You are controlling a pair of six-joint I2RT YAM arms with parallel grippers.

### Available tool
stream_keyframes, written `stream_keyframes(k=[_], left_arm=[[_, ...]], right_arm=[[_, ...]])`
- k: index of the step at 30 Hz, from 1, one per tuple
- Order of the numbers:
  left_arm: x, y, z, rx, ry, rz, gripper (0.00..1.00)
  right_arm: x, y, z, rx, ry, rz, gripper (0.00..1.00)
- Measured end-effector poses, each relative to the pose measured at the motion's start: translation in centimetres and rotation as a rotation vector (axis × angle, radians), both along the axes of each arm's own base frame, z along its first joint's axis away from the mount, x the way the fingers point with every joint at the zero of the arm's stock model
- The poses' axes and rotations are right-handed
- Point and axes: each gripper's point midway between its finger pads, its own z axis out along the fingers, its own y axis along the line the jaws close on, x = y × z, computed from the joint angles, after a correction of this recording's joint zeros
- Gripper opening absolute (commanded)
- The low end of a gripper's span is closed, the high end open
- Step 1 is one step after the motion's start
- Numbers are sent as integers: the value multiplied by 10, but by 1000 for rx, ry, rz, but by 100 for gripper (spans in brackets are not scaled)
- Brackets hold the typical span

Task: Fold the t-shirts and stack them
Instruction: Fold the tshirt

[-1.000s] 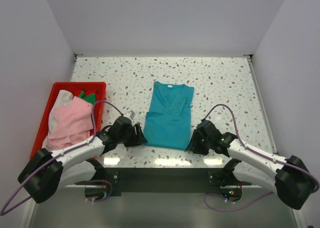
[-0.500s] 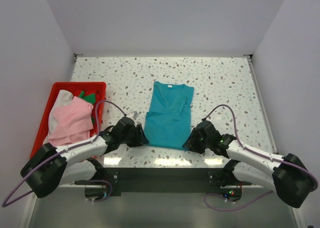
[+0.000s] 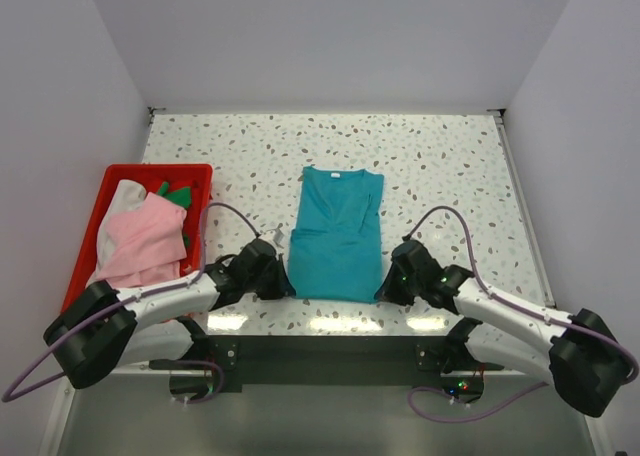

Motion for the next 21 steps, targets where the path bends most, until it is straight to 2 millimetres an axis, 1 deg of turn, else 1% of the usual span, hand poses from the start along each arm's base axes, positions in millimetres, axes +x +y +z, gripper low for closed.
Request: stream_keyframes(k=[4, 8, 11, 14, 17, 21], left_arm=[[-15, -1, 1, 25, 7, -25, 0], [-39, -2, 5, 48, 11, -63, 0], [-50, -1, 13, 61, 6, -74, 0], [-47, -3, 34, 51, -30, -51, 0], [-35, -6, 59, 38, -83, -17, 0], [-21, -8, 81, 54, -136, 23, 0]], right_arm=[[-6, 4, 16, -8, -47, 73, 0], [-25, 11, 32, -23, -100, 172, 0], [-36, 14, 42, -40, -127, 231, 0], [-36, 10, 54, -73, -155, 239, 0], [-29, 3, 70, -107, -196, 217, 0], [-17, -2, 89, -150, -250, 195, 0]])
